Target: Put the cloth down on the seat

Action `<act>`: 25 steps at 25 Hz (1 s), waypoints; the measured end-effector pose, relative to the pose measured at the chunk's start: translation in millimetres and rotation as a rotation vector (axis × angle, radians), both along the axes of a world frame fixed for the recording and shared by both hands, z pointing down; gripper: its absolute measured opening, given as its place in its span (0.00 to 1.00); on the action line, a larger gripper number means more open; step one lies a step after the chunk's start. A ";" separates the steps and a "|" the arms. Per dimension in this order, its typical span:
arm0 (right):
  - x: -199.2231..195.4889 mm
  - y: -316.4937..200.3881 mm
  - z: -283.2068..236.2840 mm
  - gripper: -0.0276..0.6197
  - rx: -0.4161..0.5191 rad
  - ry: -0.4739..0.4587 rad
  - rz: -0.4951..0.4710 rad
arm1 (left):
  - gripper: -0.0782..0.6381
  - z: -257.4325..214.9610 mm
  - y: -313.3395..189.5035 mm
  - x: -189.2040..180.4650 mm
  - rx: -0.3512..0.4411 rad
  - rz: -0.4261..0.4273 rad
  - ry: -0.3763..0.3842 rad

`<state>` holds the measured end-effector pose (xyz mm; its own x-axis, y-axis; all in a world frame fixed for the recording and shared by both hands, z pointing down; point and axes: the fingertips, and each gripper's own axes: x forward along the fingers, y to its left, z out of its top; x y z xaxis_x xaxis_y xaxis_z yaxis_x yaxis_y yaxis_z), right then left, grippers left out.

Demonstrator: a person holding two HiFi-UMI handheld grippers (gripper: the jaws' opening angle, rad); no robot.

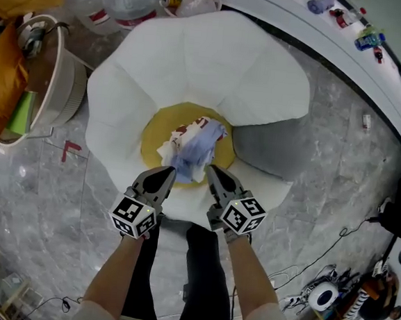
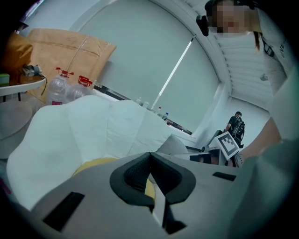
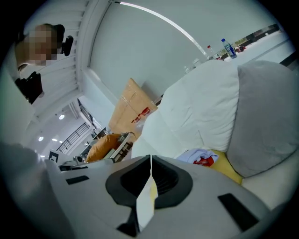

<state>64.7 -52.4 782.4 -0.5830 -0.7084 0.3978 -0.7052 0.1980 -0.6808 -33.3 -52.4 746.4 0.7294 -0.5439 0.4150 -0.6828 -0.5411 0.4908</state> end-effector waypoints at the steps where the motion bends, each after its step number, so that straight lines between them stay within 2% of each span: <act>1: -0.7 3.8 -9.3 0.08 0.009 0.001 -0.014 | 0.13 -7.1 2.7 1.9 0.001 0.001 0.000; 10: -9.5 31.1 -85.6 0.08 0.087 0.017 -0.125 | 0.13 -69.3 22.3 8.7 0.022 0.037 -0.005; 17: -12.7 37.8 -136.9 0.08 0.102 0.009 -0.119 | 0.13 -111.3 35.3 18.2 0.021 0.105 -0.005; 25: -22.8 50.3 -192.7 0.08 0.133 0.035 -0.160 | 0.13 -163.3 41.7 26.1 0.047 0.116 0.023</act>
<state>41.9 -2.1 589.7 -0.6796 -0.6556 0.3290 -0.6806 0.3962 -0.6163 -7.2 -10.7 583.1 0.7974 -0.4741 0.3734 -0.6033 -0.6382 0.4782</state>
